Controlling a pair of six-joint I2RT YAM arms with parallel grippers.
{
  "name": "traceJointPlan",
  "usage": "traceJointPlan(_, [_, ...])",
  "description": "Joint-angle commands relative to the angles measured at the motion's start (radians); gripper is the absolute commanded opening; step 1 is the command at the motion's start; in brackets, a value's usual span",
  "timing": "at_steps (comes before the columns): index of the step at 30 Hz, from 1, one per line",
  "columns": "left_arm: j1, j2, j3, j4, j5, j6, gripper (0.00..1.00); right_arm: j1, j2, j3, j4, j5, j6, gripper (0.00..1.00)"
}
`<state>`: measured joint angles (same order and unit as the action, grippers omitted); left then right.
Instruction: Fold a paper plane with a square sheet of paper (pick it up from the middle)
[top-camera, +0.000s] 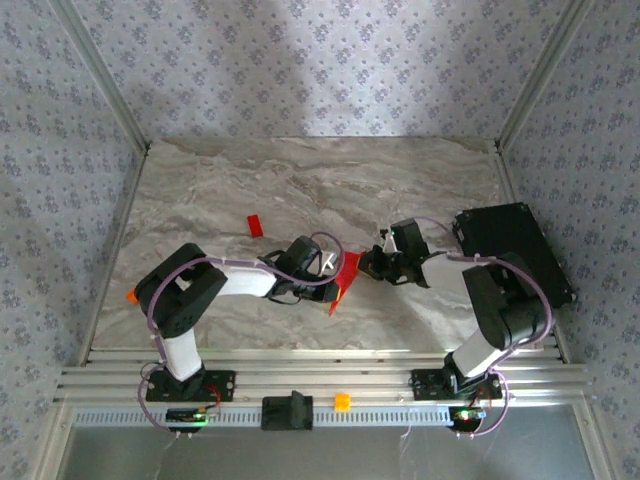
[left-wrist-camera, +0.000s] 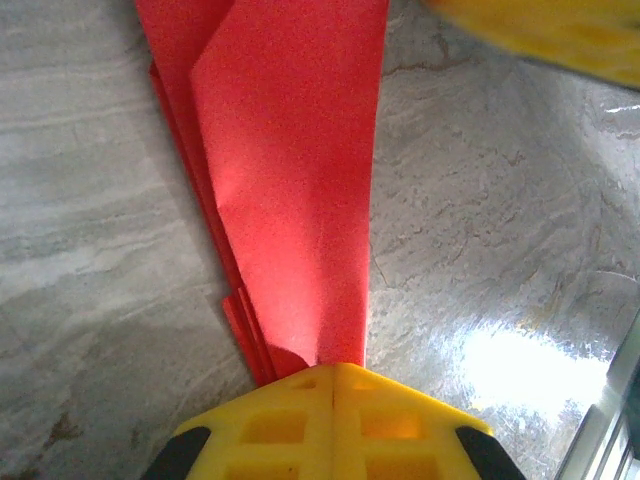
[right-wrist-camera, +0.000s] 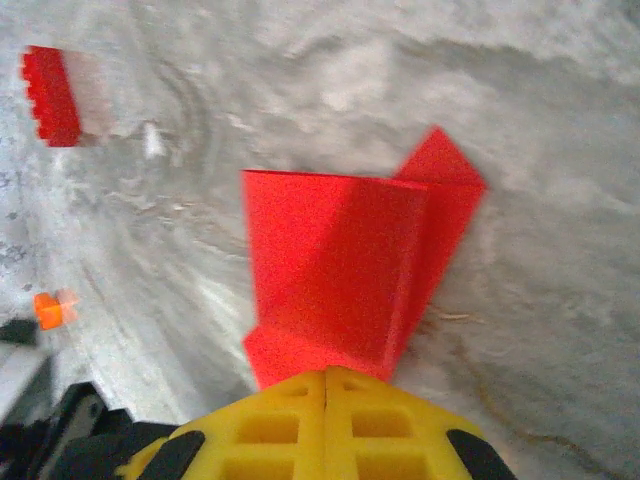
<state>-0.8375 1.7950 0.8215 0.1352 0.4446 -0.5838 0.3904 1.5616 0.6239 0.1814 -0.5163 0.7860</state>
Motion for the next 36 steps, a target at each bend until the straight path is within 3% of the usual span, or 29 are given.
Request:
traceJointPlan(1, [0.001, 0.049, -0.049, -0.166, -0.027, 0.026, 0.00, 0.028, -0.065, 0.024, -0.059, 0.025, -0.054, 0.06])
traceJointPlan(15, [0.021, 0.028, -0.027, -0.323, 0.055, 0.239, 0.00, 0.074, -0.033, -0.025, -0.039, 0.004, -0.077, 0.05])
traceJointPlan(23, [0.025, 0.059, -0.024, -0.320, 0.079, 0.243, 0.00, 0.082, 0.023, -0.043, 0.023, -0.042, -0.080, 0.05])
traceJointPlan(36, [0.026, 0.096, -0.025, -0.330, 0.075, 0.251, 0.00, -0.089, 0.133, -0.016, 0.005, -0.060, -0.149, 0.04])
